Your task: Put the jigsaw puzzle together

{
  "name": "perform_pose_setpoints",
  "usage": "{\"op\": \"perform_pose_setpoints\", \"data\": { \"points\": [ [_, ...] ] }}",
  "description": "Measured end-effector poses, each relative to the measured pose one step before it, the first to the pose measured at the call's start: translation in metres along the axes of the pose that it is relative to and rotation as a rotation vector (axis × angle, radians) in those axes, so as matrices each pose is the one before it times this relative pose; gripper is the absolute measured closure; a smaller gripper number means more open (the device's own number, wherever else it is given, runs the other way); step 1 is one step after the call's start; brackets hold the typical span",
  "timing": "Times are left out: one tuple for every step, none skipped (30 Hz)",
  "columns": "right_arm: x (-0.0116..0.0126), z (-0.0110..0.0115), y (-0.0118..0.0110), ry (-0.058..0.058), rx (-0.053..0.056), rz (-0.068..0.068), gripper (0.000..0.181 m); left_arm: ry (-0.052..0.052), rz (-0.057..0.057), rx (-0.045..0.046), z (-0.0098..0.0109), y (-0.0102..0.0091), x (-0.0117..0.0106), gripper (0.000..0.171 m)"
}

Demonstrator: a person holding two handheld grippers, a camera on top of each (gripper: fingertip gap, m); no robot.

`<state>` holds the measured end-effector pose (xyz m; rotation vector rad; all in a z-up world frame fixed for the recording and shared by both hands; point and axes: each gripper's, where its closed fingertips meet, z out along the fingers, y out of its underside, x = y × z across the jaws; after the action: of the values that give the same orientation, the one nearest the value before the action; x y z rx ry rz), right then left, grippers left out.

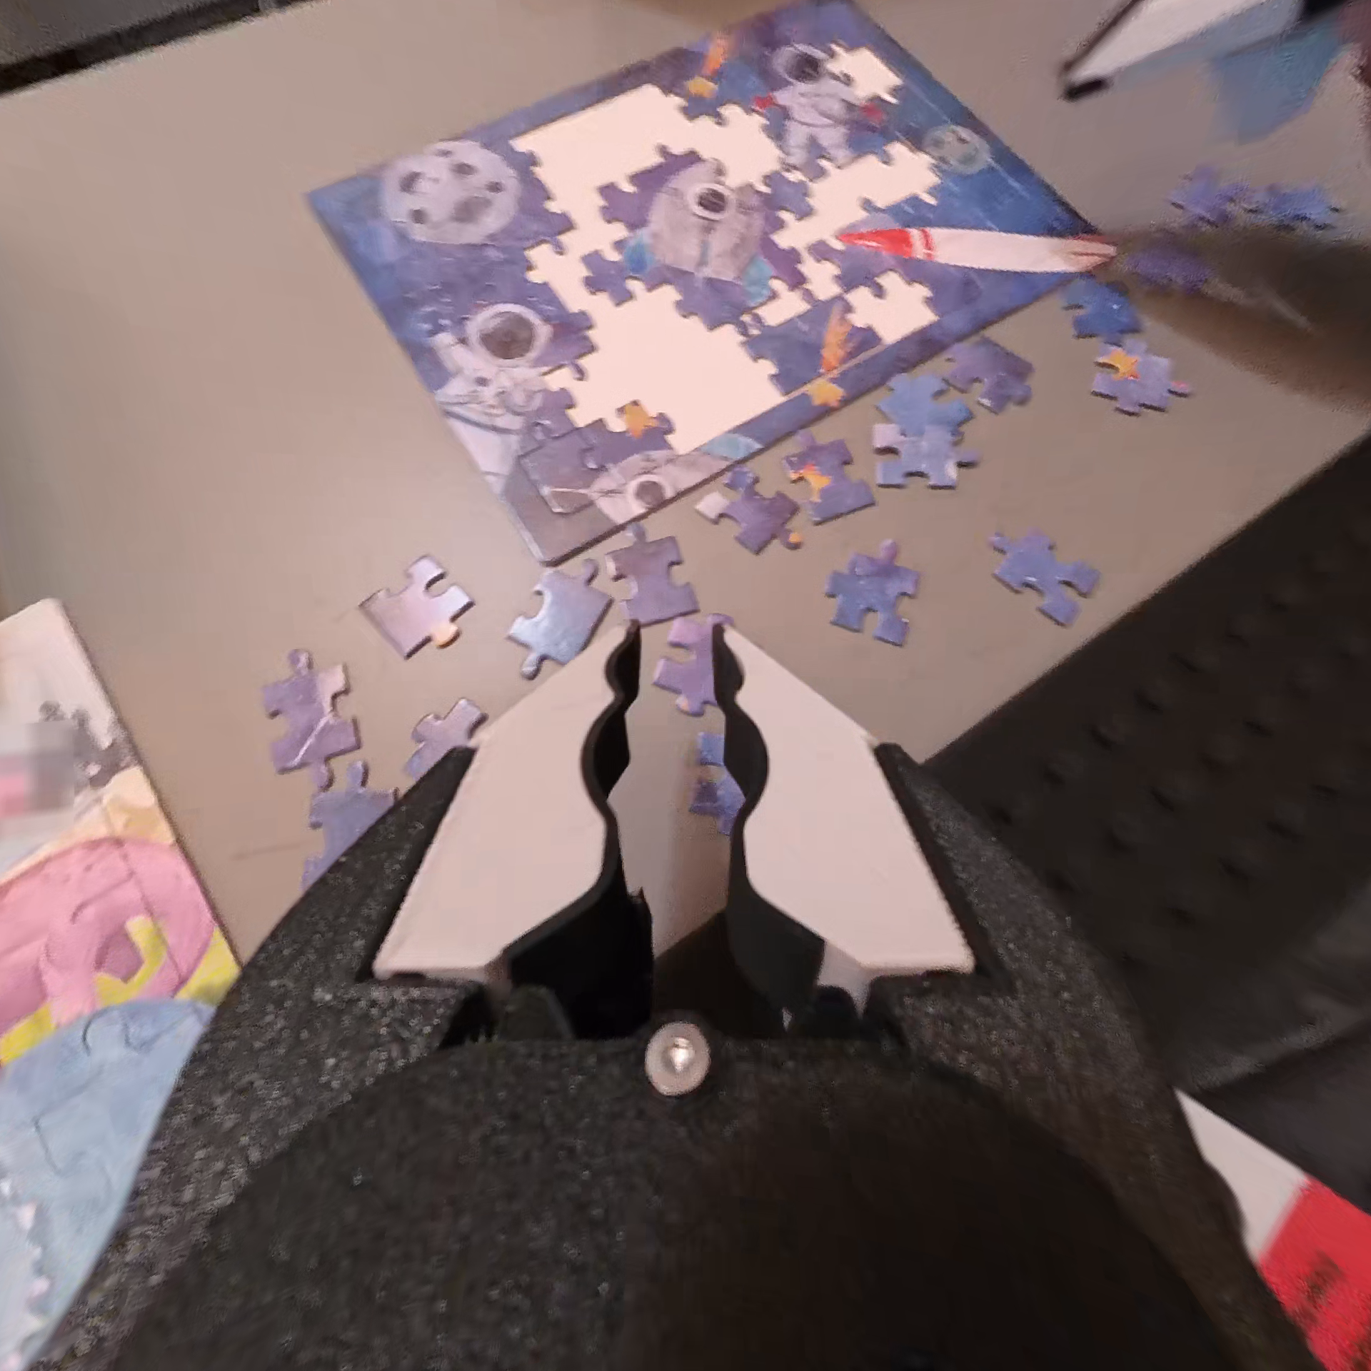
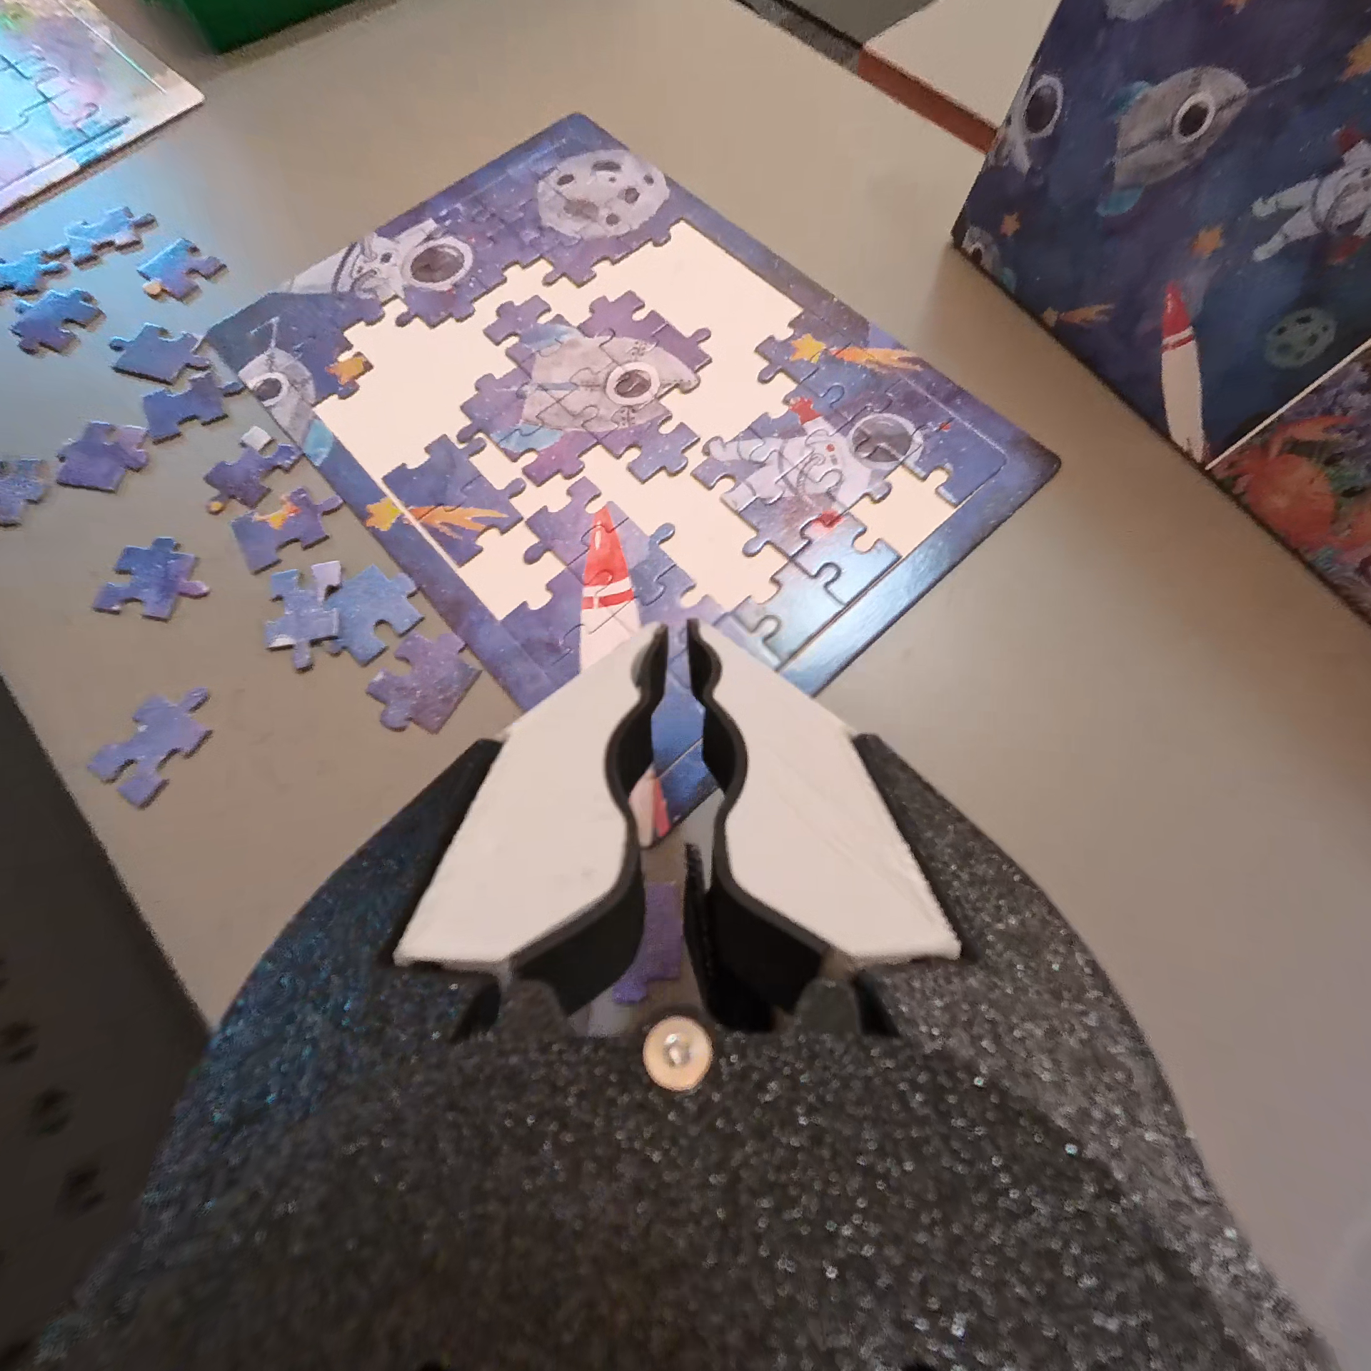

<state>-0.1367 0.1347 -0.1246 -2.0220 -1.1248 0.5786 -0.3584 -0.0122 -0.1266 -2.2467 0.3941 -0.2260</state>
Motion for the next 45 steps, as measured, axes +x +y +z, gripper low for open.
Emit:
{"op": "perform_pose_setpoints", "data": {
  "points": [
    [-0.00440, -0.00293, 0.00185, -0.0001, -0.0155, 0.0075, 0.172, -0.0166, -0.0153, 0.02800, -0.00048, 0.00170, -0.00220, 0.153],
    [-0.00571, -0.00318, 0.00126, 0.0038, -0.0081, -0.0023, 0.170, 0.0065, -0.0091, 0.00625, -0.00046, 0.00350, 0.00075, 0.153],
    [-0.00784, -0.00157, 0.00078, -0.0031, -0.0036, -0.0048, 0.170, 0.0150, 0.0050, -0.02511, -0.00092, 0.00568, 0.00101, 0.153],
    [-0.00914, -0.00040, 0.00107, -0.0062, -0.0051, 0.0038, 0.171, -0.0006, 0.0150, -0.02714, -0.00136, 0.00424, -0.00222, 0.151],
    [-0.00934, 0.00127, 0.00073, -0.0067, 0.0020, 0.0059, 0.171, -0.0231, 0.0198, -0.00128, -0.00202, 0.00052, -0.00588, 0.147],
    [-0.00939, 0.00121, 0.00176, -0.0073, -0.0071, 0.0005, 0.171, -0.0279, 0.0201, 0.02437, -0.00256, -0.00211, -0.00634, 0.146],
    [-0.00727, 0.00372, 0.00206, -0.0014, -0.0113, -0.0154, 0.170, -0.0120, 0.0118, 0.03409, -0.00270, -0.00231, -0.00374, 0.146],
    [-0.00532, 0.00225, 0.00224, 0.0145, -0.0075, -0.0305, 0.170, 0.0033, -0.0049, 0.02889, -0.00204, -0.00134, -0.00139, 0.146],
    [-0.00139, 0.00179, 0.00144, 0.0345, 0.0002, -0.0397, 0.170, 0.0080, -0.0212, 0.02223, -0.00181, -0.00143, -0.00089, 0.147],
    [0.00256, 0.00138, -0.00048, 0.0497, 0.0215, -0.0351, 0.170, 0.0093, -0.0222, 0.01829, -0.00168, -0.00220, -0.00071, 0.147],
    [0.00298, 0.00258, -0.00062, 0.0483, 0.0364, -0.0197, 0.171, 0.0052, -0.0135, 0.02022, -0.00181, -0.00266, -0.00106, 0.147],
    [0.00204, 0.00242, 0.00011, 0.0295, 0.0272, -0.0040, 0.171, -0.0009, -0.0106, 0.02156, -0.00162, -0.00277, -0.00179, 0.147],
    [-0.00079, 0.00239, 0.00221, 0.0003, -0.0085, -0.0077, 0.171, 0.0005, -0.0143, 0.01465, -0.00104, -0.00162, -0.00194, 0.147],
    [0.00015, 0.00107, 0.00196, -0.0010, -0.0281, -0.0108, 0.170, 0.0105, -0.0176, 0.00225, 0.00008, 0.00011, -0.00071, 0.147],
    [0.00139, -0.00032, -0.00129, 0.0053, 0.0015, -0.0009, 0.170, 0.0162, -0.0189, -0.00641, 0.00077, 0.00124, -0.00014, 0.147],
    [0.00075, -0.00049, -0.00283, 0.0004, 0.0243, 0.0081, 0.170, 0.0125, -0.0205, -0.00815, 0.00109, 0.00155, -0.00082, 0.147],
    [-0.00024, -0.00036, -0.00052, -0.0092, 0.0092, 0.0105, 0.170, 0.0119, -0.0208, -0.00864, 0.00119, 0.00145, -0.00067, 0.147],
    [0.00118, -0.00004, 0.00164, -0.0029, -0.0085, 0.0118, 0.170, 0.0145, -0.0180, -0.00797, 0.00090, 0.00115, -0.00012, 0.147],
    [0.00184, -0.00012, 0.00151, 0.0000, -0.0045, 0.0114, 0.170, 0.0116, -0.0145, -0.00582, 0.00086, 0.00090, -0.00008, 0.147],
    [0.00097, 0.00011, 0.00084, -0.0041, 0.0016, 0.0117, 0.170, 0.0070, -0.0118, -0.00540, 0.00057, 0.00099, -0.00039, 0.147],
    [0.00017, 0.00073, 0.00151, -0.0085, -0.0053, 0.0104, 0.170, 0.0058, -0.0081, -0.00497, 0.00046, 0.00081, -0.00002, 0.147],
    [0.00033, 0.00052, 0.00145, -0.0054, -0.0086, 0.0067, 0.170, 0.0042, -0.0027, -0.00308, 0.00007, 0.00059, 0.00023, 0.146],
    [0.00049, 0.00050, 0.00079, -0.0018, -0.0032, 0.0038, 0.170, 0.0002, 0.0029, -0.00221, 0.00005, 0.00044, 0.00039, 0.146],
    [-0.00004, 0.00041, 0.00007, -0.0016, 0.0004, 0.0016, 0.170, -0.0025, 0.0069, -0.00429, 0.00039, 0.00059, 0.00050, 0.146],
    [-0.00006, 0.00013, 0.00008, 0.0008, -0.0010, -0.0013, 0.170, -0.0035, 0.0085, -0.00741, 0.00082, 0.00101, 0.00052, 0.146],
    [0.00006, -0.00010, -0.00024, 0.0037, 0.0009, -0.0047, 0.170, -0.0031, 0.0088, -0.00979, 0.00131, 0.00134, 0.00051, 0.146],
    [-0.00004, -0.00029, -0.00074, 0.0036, 0.0037, -0.0059, 0.171, -0.0011, 0.0078, -0.01148, 0.00134, 0.00166, 0.00069, 0.146],
    [-0.00030, -0.00037, -0.00086, 0.0017, 0.0044, -0.0048, 0.171, -0.0001, 0.0053, -0.01209, 0.00142, 0.00164, 0.00053, 0.146],
    [-0.00026, -0.00069, -0.00130, 0.0008, 0.0069, -0.0033, 0.171, -0.0001, 0.0022, -0.01155, 0.00141, 0.00159, 0.00024, 0.146],
    [-0.00043, -0.00066, -0.00121, -0.0021, 0.0078, -0.0004, 0.171, 0.0004, -0.0006, -0.01067, 0.00136, 0.00142, 0.00001, 0.146],
    [-0.00051, -0.00038, -0.00045, -0.0058, 0.0035, 0.0031, 0.171, 0.0020, -0.0024, -0.01010, 0.00141, 0.00108, -0.00009, 0.146],
    [-0.00057, 0.00000, -0.00005, -0.0065, 0.0003, 0.0054, 0.171, 0.0052, -0.0030, -0.01030, 0.00155, 0.00100, 0.00000, 0.146],
    [-0.00039, 0.00020, 0.00009, -0.0069, 0.0003, 0.0063, 0.171, 0.0129, -0.0028, -0.01132, 0.00125, 0.00131, 0.00114, 0.146],
    [-0.00059, -0.00014, 0.00004, -0.0071, 0.0019, 0.0063, 0.171, 0.0242, 0.0017, -0.00913, 0.00070, 0.00093, 0.00320, 0.146],
    [-0.00017, -0.00061, -0.00041, -0.0057, 0.0040, 0.0057, 0.171, 0.0334, 0.0088, -0.00237, -0.00005, -0.00024, 0.00489, 0.145],
    [-0.00047, 0.00006, -0.00027, -0.0075, 0.0036, 0.0063, 0.171, 0.0345, 0.0105, 0.00365, -0.00085, -0.00122, 0.00506, 0.144],
    [-0.00052, 0.00020, 0.00050, -0.0098, -0.0017, 0.0085, 0.171, 0.0306, 0.0097, 0.00397, -0.00081, -0.00170, 0.00401, 0.144],
    [-0.00030, 0.00029, 0.00053, -0.0072, -0.0031, 0.0083, 0.171, 0.0284, 0.0173, -0.00415, -0.00081, -0.00075, 0.00307, 0.144],
    [-0.00045, -0.00057, -0.00048, -0.0060, 0.0037, 0.0061, 0.171, 0.0151, 0.0294, -0.01403, -0.00114, 0.00051, 0.00046, 0.144],
    [-0.00019, -0.00006, -0.00072, -0.0083, 0.0080, 0.0046, 0.171, -0.0138, 0.0337, -0.01697, -0.00227, 0.00063, -0.00473, 0.144],
    [-0.00076, -0.00080, -0.00084, -0.0069, 0.0064, 0.0033, 0.171, -0.0326, 0.0301, -0.01865, -0.00257, 0.00046, -0.00852, 0.144],
    [-0.00042, -0.00099, -0.00079, -0.0035, 0.0058, 0.0028, 0.171, -0.0282, 0.0232, -0.02006, -0.00224, 0.00038, -0.00854, 0.144],
    [-0.00049, -0.00114, -0.00102, -0.0023, 0.0080, 0.0019, 0.171, -0.0157, 0.0136, -0.01573, -0.00212, -0.00047, -0.00686, 0.144],
    [-0.00039, -0.00099, -0.00095, -0.0019, 0.0085, 0.0013, 0.171, -0.0072, 0.0010, -0.00920, -0.00174, -0.00155, -0.00567, 0.144],
    [-0.00049, -0.00086, -0.00089, -0.0022, 0.0067, 0.0010, 0.171, -0.0015, -0.0094, -0.00507, -0.00115, -0.00229, -0.00458, 0.144]
  ]
}}
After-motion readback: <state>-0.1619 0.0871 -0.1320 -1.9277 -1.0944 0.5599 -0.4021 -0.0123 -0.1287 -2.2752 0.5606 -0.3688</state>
